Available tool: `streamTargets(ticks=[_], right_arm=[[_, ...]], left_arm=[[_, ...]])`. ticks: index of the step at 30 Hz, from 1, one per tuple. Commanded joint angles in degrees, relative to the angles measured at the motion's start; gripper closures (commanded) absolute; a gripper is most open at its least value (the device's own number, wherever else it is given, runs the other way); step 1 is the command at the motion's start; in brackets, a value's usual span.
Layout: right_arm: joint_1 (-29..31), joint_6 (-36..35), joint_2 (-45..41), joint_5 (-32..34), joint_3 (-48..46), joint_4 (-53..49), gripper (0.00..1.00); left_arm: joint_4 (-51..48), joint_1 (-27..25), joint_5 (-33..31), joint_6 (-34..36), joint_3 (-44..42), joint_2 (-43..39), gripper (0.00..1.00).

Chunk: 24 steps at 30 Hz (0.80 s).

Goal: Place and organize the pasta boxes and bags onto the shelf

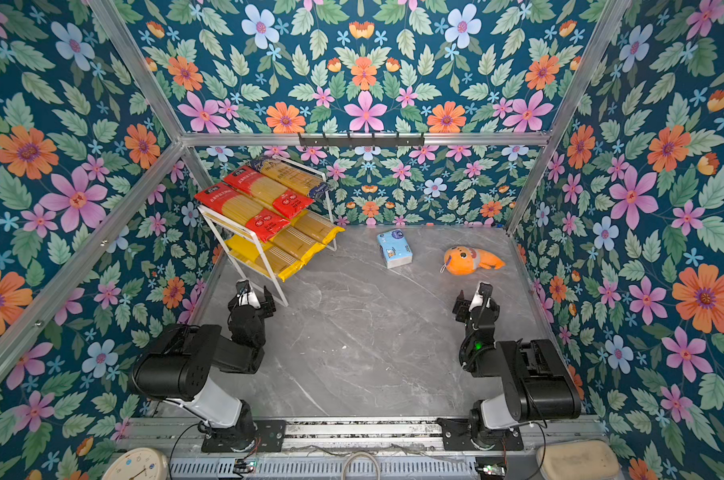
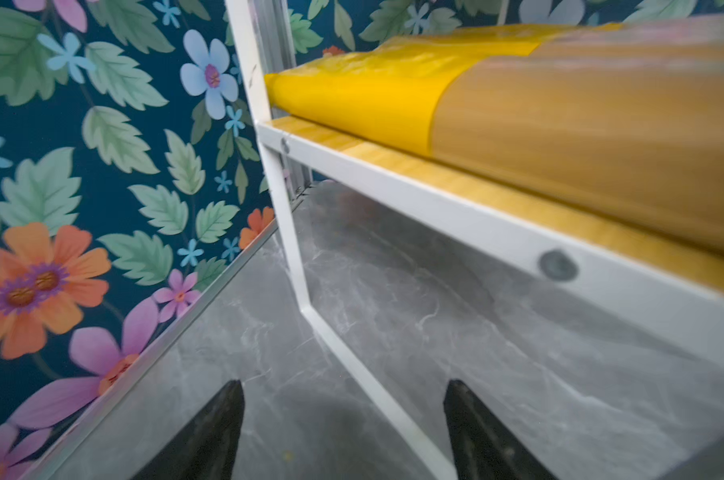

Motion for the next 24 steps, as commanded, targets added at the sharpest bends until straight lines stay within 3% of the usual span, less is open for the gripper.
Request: streamTargets(ticks=[1, 12, 16, 24], right_arm=[[0.0, -0.2, -0.6, -0.7, 0.6, 0.0, 0.18], [0.0, -0.2, 0.3, 0.1, 3.9, -5.2, 0.16], [0.0, -0.2, 0.2, 0.1, 3.8, -5.2, 0.03], [0.0, -0.2, 0.2, 0.1, 3.6, -4.8, 0.01]], left_arm=[[-1.9, 0.4, 1.4, -1.1, 0.5, -0.3, 0.21], [-2.9, 1.3, 3.1, -1.5, 0.8, -0.4, 0.09], [-3.0, 1.3, 3.1, -1.5, 0.9, -0.4, 0.01], [-2.9, 1.3, 3.1, -1.5, 0.8, -0.4, 0.00]])
